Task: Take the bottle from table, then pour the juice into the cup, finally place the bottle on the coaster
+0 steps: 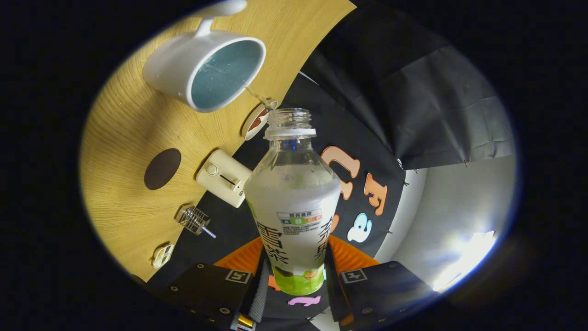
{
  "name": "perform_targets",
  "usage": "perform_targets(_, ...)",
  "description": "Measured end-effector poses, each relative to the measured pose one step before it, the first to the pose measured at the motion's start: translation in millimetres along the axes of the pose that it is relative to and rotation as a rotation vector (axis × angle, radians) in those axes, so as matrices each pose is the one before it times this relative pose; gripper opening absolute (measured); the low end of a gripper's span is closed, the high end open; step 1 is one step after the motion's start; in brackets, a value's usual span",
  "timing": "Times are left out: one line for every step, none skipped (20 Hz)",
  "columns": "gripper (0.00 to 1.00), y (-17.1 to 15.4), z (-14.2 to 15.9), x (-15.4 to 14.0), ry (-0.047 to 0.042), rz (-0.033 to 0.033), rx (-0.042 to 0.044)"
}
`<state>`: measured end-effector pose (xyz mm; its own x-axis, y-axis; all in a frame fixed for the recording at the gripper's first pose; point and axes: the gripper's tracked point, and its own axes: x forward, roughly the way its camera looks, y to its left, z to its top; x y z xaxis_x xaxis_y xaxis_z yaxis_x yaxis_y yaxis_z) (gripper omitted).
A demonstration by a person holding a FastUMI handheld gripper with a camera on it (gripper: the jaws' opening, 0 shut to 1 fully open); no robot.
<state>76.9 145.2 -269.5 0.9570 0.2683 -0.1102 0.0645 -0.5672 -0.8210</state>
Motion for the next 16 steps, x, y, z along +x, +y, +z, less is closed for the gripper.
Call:
perform_targets(0.56,-0.89,0.58,0.22,-0.00416,-0.0027,-0.00672)
perform_targets(0.56,-1.38,0.84,0.25,-0.00609,-0.00139,-0.00714)
perform_targets(0.56,-0.79,0.4,1.02,-0.00588,-0.00227,-0.00568)
perform_targets(0.56,0.59,-0.32,0.03,-0.0084,0.00576,0.00026)
perform_targets(0.56,1.47,-2.03,2.08,-0.00124,0.0072,0.00681)
perform_targets(0.56,0.74,-3.03,0.61,0.00371,0.0027,-0.00102)
perform_targets(0.56,-1.08,0.43,-0.39,-0.00709,-0.00259,-0.00784)
perform_targets(0.56,-1.71,1.25,0.54,-0.00398,-0.00403,-0.00923)
perform_targets(0.56,-0.38,0.87,0.65,-0.00532,0.00016,-0.00616)
perform_targets(0.56,-0.82,0.02,-0.17,-0.00196,-0.00278,-0.00604)
perform_targets(0.56,-0.02,0.34,0.37,-0.00393,0.00093,-0.00367)
perform_targets(0.56,0.34,-1.38,0.75,0.00017,0.00156,0.00082)
perform_targets(0.56,-0.07,-0.51,0.18,-0.00149,-0.00008,-0.00341)
perform_targets(0.56,-0.94,1.6,0.7,-0.0015,-0.00121,-0.006)
perform_targets(0.56,0.2,0.41,0.25,0.00082,0.00164,-0.0023)
perform_targets(0.56,-0.16,-0.24,1.32,-0.00287,-0.00005,-0.00511)
